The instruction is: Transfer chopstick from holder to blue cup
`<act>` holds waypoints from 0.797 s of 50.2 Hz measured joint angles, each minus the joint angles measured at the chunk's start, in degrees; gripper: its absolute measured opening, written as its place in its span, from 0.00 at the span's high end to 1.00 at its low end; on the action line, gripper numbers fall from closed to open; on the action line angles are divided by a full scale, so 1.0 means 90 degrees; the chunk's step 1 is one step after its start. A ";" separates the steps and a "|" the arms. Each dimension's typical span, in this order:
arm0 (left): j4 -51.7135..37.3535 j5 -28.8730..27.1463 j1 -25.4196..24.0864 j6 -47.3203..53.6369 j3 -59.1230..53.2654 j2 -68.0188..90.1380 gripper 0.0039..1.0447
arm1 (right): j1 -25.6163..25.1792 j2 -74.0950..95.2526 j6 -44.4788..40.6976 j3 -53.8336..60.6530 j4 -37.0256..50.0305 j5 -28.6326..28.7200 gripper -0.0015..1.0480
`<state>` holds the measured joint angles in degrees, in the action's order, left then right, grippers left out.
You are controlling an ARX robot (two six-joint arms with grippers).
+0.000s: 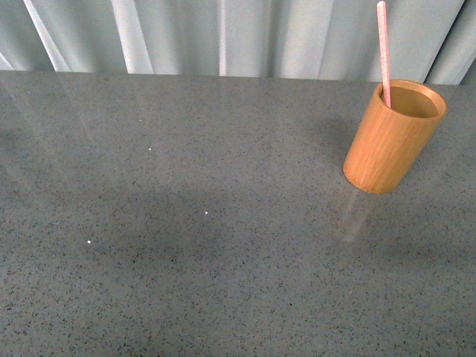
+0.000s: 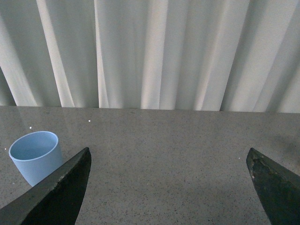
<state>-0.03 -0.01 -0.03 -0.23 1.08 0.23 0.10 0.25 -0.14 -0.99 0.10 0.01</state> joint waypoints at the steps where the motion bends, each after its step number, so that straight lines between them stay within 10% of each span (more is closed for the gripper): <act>1: 0.0000 0.0000 0.0000 0.0000 0.0000 0.0000 0.06 | 0.0000 0.0000 -0.0002 0.0000 0.0000 0.0000 0.10; 40: 0.0000 0.0000 0.0000 0.0000 0.0000 0.0000 0.06 | 0.0000 0.0000 -0.0002 0.0000 0.0000 0.0000 0.10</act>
<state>-0.03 -0.01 -0.03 -0.23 1.08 0.23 0.10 0.25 -0.16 -0.99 0.10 0.01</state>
